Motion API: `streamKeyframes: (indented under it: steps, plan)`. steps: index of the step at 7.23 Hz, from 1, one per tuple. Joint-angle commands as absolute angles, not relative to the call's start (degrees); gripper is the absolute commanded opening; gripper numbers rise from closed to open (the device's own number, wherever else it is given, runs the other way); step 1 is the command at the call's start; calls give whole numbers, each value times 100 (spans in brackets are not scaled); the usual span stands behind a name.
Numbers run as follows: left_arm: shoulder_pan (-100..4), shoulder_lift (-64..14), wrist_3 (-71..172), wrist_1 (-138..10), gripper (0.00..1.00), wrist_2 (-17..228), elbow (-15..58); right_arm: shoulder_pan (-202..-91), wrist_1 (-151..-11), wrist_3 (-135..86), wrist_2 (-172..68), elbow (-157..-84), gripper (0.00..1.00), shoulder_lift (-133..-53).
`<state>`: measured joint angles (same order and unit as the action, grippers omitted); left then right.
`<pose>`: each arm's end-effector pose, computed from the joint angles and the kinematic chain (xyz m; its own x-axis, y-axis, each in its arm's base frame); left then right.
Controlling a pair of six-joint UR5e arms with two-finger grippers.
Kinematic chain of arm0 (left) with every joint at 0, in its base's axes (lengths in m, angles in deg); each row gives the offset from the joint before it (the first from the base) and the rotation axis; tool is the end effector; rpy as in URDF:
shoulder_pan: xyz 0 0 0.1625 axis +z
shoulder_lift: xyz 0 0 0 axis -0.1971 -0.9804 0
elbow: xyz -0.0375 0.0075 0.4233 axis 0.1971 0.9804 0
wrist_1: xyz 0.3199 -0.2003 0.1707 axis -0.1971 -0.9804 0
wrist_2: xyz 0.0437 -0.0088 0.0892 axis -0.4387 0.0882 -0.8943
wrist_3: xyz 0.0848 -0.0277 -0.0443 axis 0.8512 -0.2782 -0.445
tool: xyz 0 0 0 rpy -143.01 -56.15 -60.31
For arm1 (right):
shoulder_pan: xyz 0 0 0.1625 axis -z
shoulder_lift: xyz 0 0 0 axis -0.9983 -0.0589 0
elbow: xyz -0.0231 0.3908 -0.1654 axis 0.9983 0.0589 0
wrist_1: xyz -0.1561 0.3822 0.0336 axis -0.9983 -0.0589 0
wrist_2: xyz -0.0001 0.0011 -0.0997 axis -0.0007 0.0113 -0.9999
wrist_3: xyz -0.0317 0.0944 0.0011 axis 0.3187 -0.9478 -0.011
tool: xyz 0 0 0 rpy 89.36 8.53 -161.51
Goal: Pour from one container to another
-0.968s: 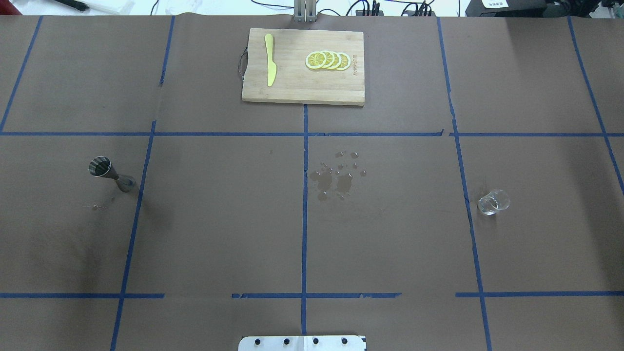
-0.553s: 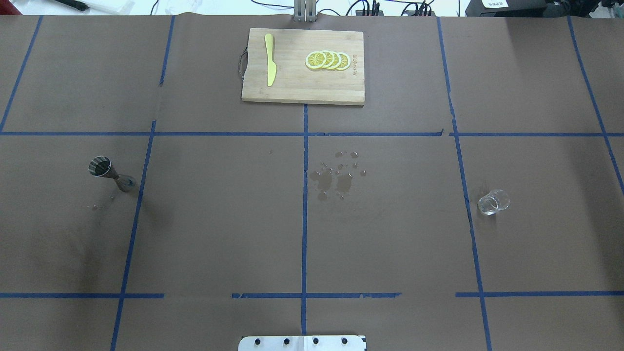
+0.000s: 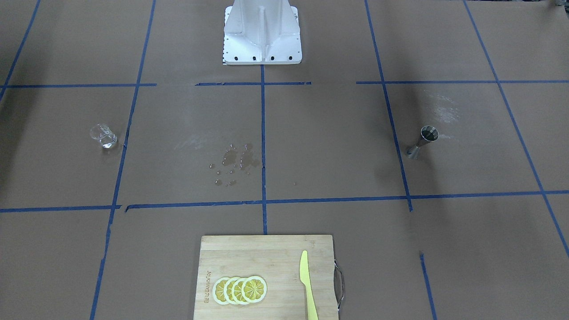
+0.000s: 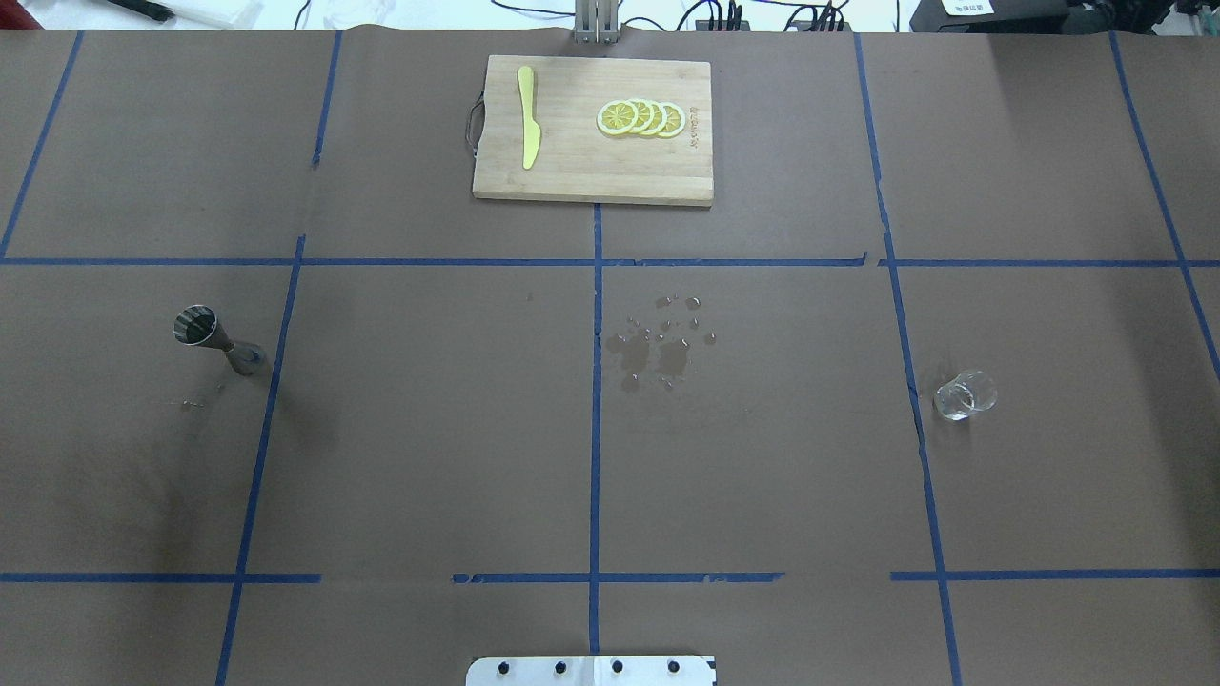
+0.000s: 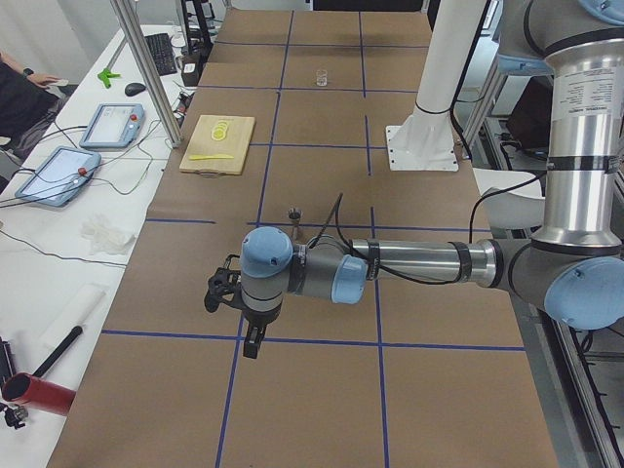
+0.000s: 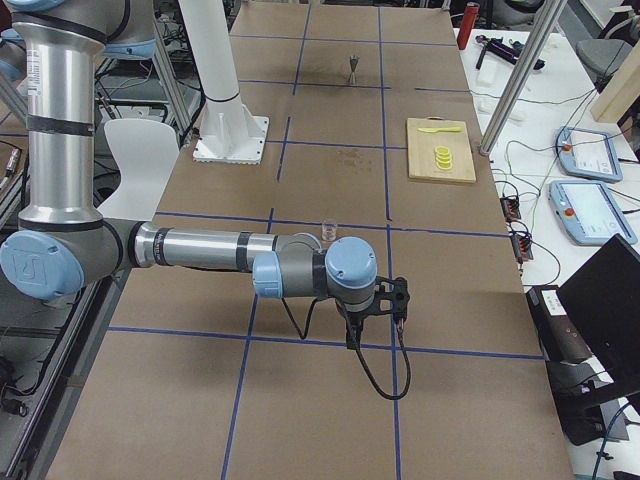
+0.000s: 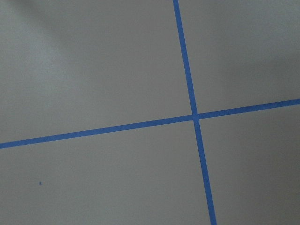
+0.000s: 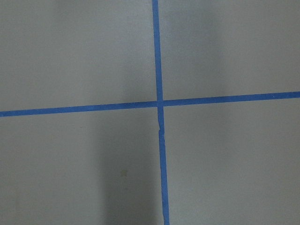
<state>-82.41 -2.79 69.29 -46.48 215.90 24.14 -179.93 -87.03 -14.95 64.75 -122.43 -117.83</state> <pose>-0.0987 -0.4802 0.6352 0.7527 0.1397 -0.6434 0.0088 0.9750 0.2221 0.0842 -0.4583 0.6402 0.6422 0.0600 0.7642 -0.1318 0.9907 0.0330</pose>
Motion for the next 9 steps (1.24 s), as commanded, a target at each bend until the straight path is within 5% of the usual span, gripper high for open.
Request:
streamKeyframes:
  steps: [1, 9]
  plan:
    - [-8241, -279, 6932, -4666, 100, 21590, 2398, -17996, -8688, -1513, 6478, -12239, 100, -11782]
    - [-8241, -279, 6475, -4797, 100, 21590, 2416, -17996, -8680, -1513, 6469, -12239, 100, -11791]
